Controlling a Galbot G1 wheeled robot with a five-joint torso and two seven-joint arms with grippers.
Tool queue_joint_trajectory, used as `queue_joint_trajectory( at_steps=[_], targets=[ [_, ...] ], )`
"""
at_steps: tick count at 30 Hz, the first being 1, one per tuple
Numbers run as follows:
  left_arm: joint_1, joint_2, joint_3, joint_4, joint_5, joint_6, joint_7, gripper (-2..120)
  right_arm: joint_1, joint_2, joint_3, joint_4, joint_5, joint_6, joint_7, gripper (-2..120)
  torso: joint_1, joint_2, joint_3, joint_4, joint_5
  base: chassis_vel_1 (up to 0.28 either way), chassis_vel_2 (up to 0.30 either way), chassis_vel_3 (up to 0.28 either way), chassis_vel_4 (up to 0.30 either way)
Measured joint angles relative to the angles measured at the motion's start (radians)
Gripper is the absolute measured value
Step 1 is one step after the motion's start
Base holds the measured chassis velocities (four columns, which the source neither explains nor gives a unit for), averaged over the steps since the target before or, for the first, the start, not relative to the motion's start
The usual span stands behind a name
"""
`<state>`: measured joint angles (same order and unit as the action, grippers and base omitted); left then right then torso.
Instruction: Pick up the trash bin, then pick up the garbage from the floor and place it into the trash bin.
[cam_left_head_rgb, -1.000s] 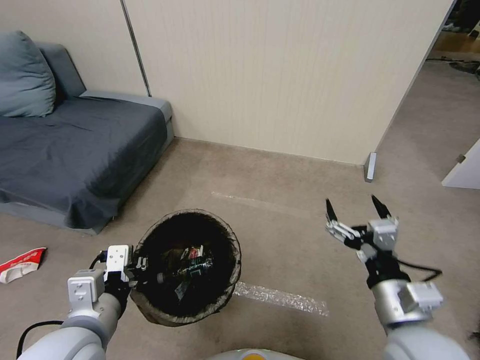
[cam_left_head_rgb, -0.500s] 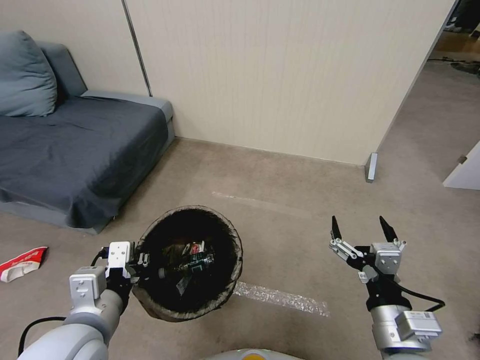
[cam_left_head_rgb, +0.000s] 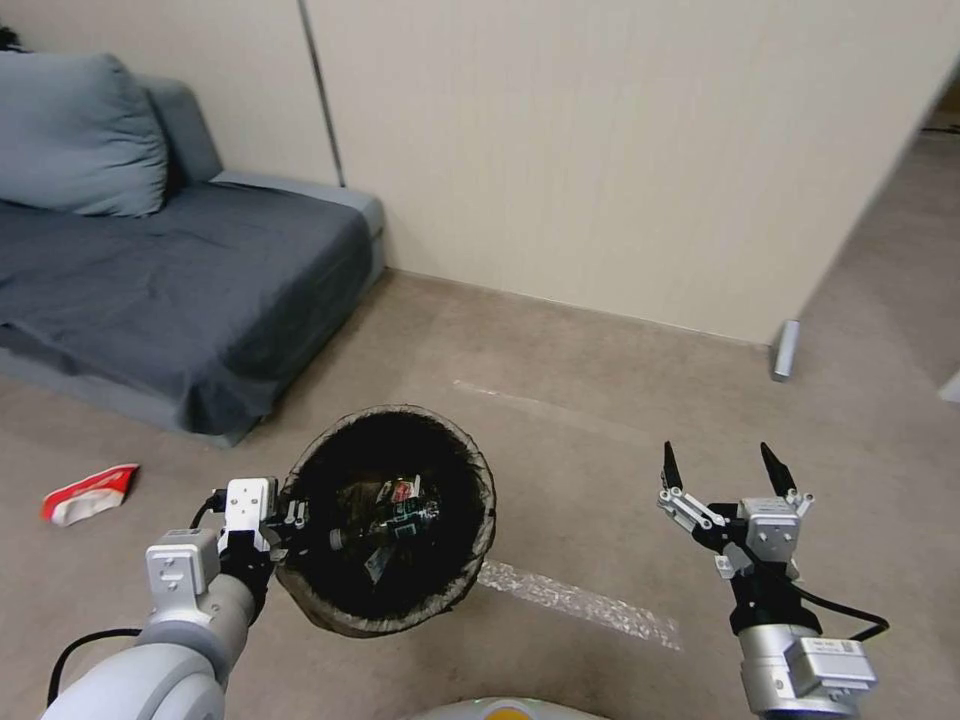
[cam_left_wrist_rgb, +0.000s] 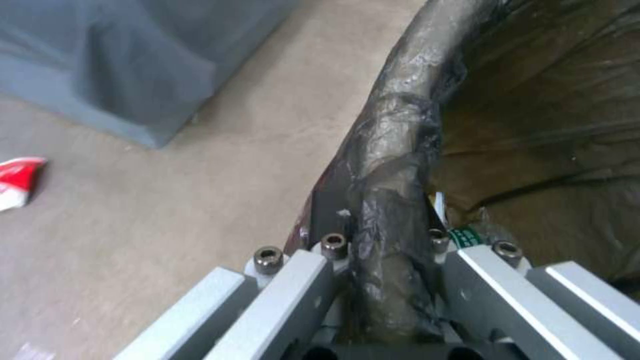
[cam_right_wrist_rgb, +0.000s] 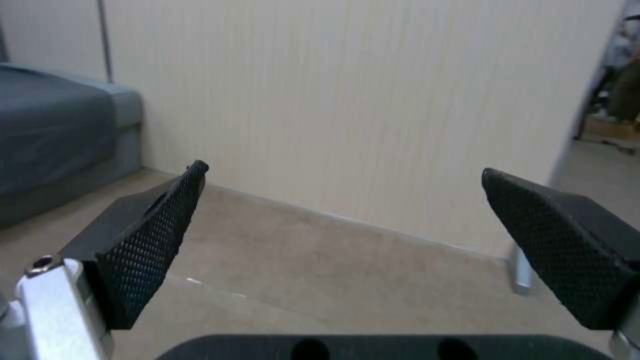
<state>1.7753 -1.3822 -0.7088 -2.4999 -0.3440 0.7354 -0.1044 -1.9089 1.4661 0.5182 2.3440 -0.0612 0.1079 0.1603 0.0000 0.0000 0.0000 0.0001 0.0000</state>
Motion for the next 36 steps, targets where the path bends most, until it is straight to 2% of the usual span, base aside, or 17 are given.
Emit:
queue_joint_trajectory(
  at_steps=[36],
  targets=[
    [0.010, 0.008, 0.000, 0.000, 0.008, 0.000, 0.012, 1, -0.027, 0.012, -0.015, -0.005, -0.013, 0.033, 0.034, 100, 0.000, 0.000, 0.000, -0.0001, 0.0000, 0.107, 0.098, 0.104, 0.107]
  ],
)
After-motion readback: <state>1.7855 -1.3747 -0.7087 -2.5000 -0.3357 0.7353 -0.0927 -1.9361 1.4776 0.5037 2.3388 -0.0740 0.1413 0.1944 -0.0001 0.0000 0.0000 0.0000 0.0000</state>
